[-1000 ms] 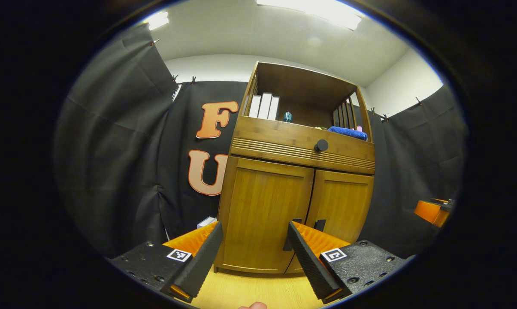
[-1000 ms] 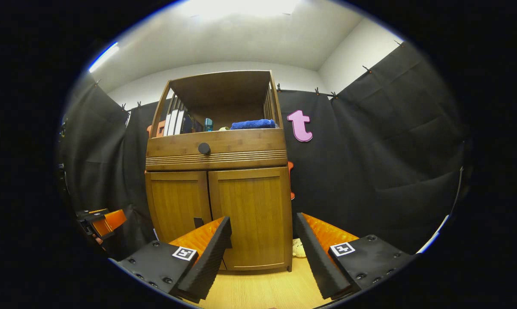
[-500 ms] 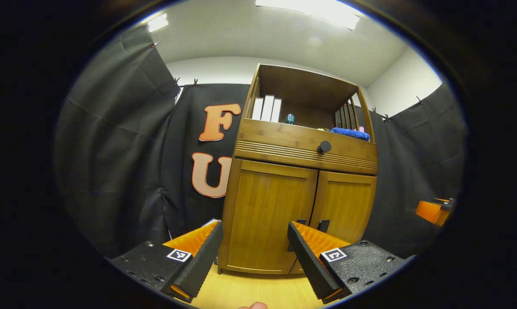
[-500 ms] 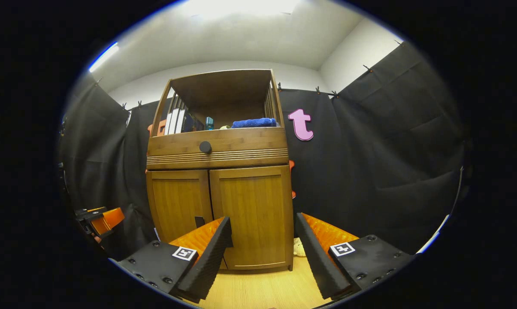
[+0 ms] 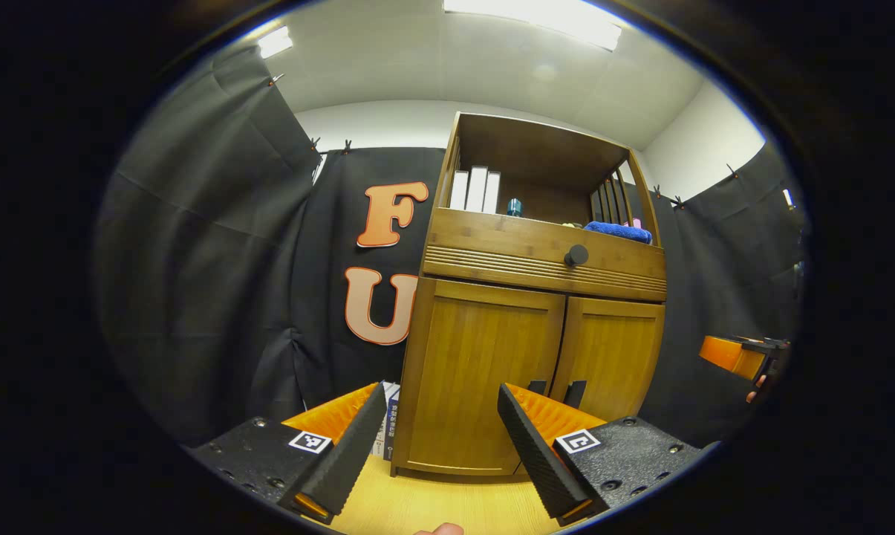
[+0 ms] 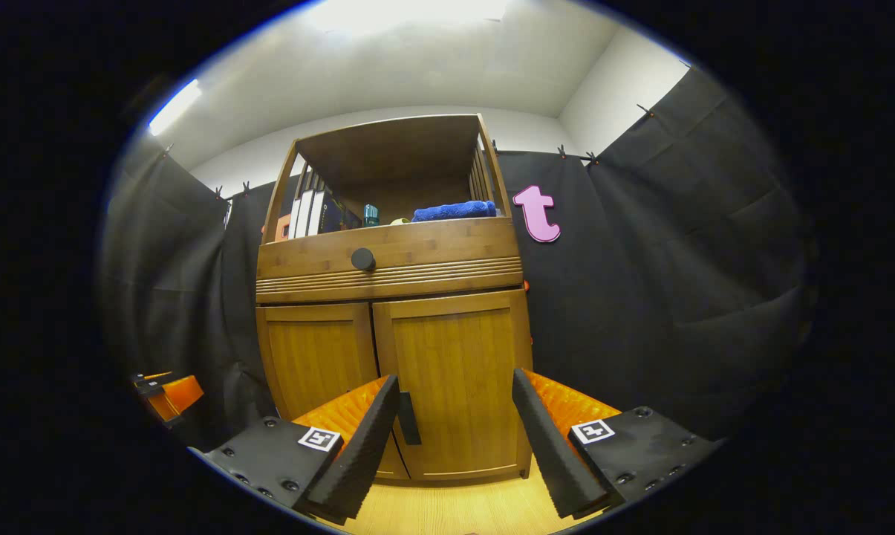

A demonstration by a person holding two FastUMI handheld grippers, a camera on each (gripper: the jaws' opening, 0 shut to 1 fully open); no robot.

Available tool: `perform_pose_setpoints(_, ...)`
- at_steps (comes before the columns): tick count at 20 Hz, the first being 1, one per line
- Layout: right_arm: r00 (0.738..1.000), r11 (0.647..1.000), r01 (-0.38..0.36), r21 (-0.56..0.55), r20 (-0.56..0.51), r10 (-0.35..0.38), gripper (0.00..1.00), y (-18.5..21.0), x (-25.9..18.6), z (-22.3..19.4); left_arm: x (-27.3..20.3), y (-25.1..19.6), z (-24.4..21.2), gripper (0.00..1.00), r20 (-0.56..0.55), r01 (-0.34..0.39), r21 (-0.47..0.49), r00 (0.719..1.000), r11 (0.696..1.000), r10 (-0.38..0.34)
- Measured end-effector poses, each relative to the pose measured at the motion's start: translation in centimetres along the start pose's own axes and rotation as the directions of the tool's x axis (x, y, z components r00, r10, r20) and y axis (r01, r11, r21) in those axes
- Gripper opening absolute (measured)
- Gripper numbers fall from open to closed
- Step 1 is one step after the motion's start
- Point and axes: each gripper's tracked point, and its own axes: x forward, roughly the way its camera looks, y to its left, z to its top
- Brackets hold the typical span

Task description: Open the right door of the double-door shoe cabinet with the right hand, and open the left door with the left hand.

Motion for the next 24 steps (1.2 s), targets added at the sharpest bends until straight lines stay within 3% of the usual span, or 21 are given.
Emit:
perform_pose_setpoints(5,0.998,0.996,-0.06,-0.06,0.021,0.061,0.98,2.3,5.7,-1.4,0.1,0.4,0.1,0.92,0.01,-0.028,0.01,1.0,1.0,0.028)
perform_pose_setpoints(11,0.986,0.987,-0.159,-0.028,-0.051,0.157,0.98,7.3,11.9,-8.6,-0.1,0.4,0.3,0.92,0.019,-0.03,0.023,0.999,0.999,0.03)
perform_pose_setpoints(14,0.986,0.992,-0.129,0.013,-0.108,0.13,0.94,6.7,14.6,-12.4,-0.1,0.4,0.4,0.92,0.029,-0.036,0.031,0.999,0.999,0.036)
perform_pose_setpoints(16,0.983,0.993,-0.113,0.036,-0.143,0.117,0.98,6.7,16.4,-14.9,0.0,0.4,0.3,0.95,0.025,-0.03,0.018,0.999,0.999,0.03)
perform_pose_setpoints(17,0.981,0.995,-0.098,0.024,-0.163,0.101,0.94,6.4,17.3,-16.1,-0.1,0.4,0.3,0.92,0.022,-0.029,0.013,0.999,1.0,0.028)
perform_pose_setpoints(22,0.974,0.997,-0.075,0.005,-0.214,0.075,0.98,7.1,19.7,-20.0,0.1,0.7,0.1,0.98,0.018,-0.05,0.011,0.999,0.999,0.05)
perform_pose_setpoints(23,0.973,0.998,-0.066,0.006,-0.22,0.065,0.9,6.9,20.0,-20.3,0.1,0.7,0.2,0.98,0.021,-0.052,0.011,0.998,0.999,0.051)
perform_pose_setpoints(24,0.971,0.999,-0.048,0.002,-0.236,0.047,0.98,6.2,20.4,-20.8,0.1,0.7,0.3,0.92,0.027,-0.052,0.012,0.998,0.999,0.052)
